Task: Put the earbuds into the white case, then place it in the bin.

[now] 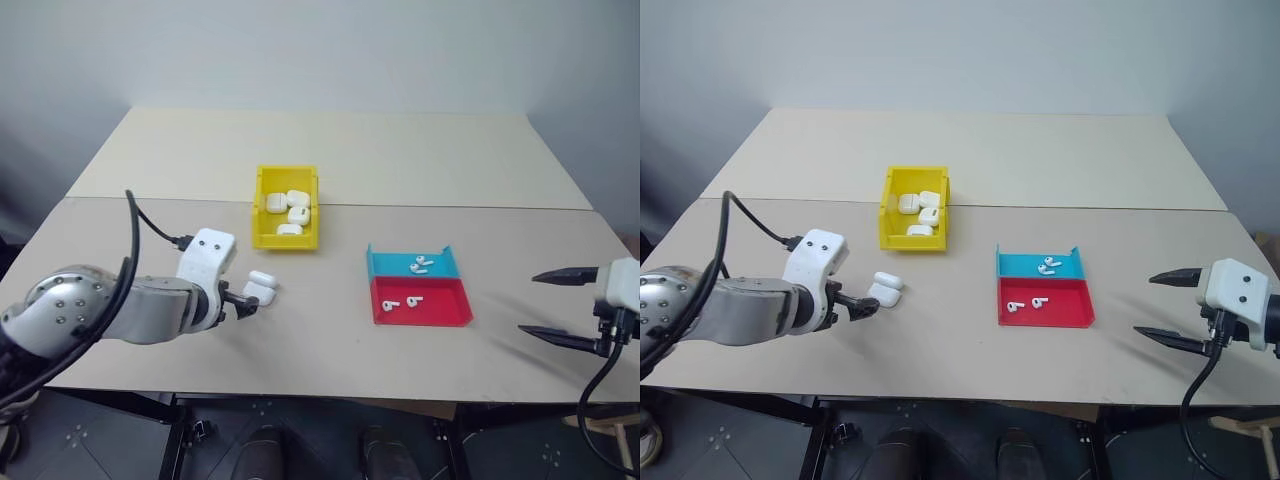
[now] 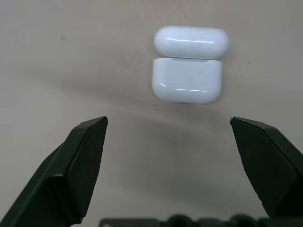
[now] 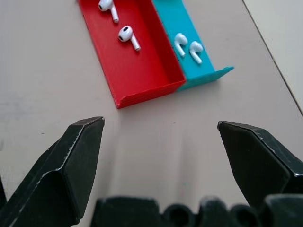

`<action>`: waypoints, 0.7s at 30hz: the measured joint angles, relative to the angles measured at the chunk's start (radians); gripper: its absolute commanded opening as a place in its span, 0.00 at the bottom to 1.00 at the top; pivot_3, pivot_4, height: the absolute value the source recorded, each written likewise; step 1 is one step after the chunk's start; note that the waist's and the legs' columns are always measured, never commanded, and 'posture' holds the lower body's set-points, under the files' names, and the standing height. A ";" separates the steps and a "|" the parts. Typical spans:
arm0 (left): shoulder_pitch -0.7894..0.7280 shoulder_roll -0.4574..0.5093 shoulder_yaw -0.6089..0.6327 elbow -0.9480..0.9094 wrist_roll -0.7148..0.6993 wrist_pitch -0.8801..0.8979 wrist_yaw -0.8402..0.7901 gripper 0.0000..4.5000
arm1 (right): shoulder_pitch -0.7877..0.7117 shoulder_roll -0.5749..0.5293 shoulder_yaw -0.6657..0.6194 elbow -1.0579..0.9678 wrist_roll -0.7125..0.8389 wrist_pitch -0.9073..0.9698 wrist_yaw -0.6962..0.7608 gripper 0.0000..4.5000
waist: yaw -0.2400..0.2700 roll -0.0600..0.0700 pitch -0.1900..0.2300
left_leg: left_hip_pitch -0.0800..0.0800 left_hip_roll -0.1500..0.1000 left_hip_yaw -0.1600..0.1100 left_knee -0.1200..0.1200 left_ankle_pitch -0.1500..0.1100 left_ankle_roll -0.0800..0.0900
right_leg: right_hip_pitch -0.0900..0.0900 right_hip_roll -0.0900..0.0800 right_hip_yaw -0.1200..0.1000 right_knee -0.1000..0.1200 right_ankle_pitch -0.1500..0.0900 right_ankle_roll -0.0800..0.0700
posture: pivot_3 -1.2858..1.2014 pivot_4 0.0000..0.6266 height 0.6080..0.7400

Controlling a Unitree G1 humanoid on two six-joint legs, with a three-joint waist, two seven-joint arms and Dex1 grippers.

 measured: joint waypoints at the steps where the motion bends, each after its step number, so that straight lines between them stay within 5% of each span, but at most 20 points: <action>1: -0.013 -0.025 0.000 0.021 0.000 0.010 0.011 1.00 | 0.006 0.000 -0.003 -0.002 0.000 0.000 -0.001 0.99 | 0.001 0.000 0.000 | 0.000 0.000 0.000 0.000 0.000 0.000 | 0.000 0.000 0.000 0.000 0.000 0.000 | 0.52 0.24 1.00; 21: -0.173 -0.264 -0.066 0.392 0.002 0.237 0.133 1.00 | 0.086 0.045 -0.034 -0.052 -0.001 0.002 -0.053 0.99 | 0.005 -0.001 0.000 | 0.000 -0.001 -0.001 0.000 0.001 -0.001 | 0.000 0.000 0.000 0.000 0.000 0.000 | 0.52 0.24 1.00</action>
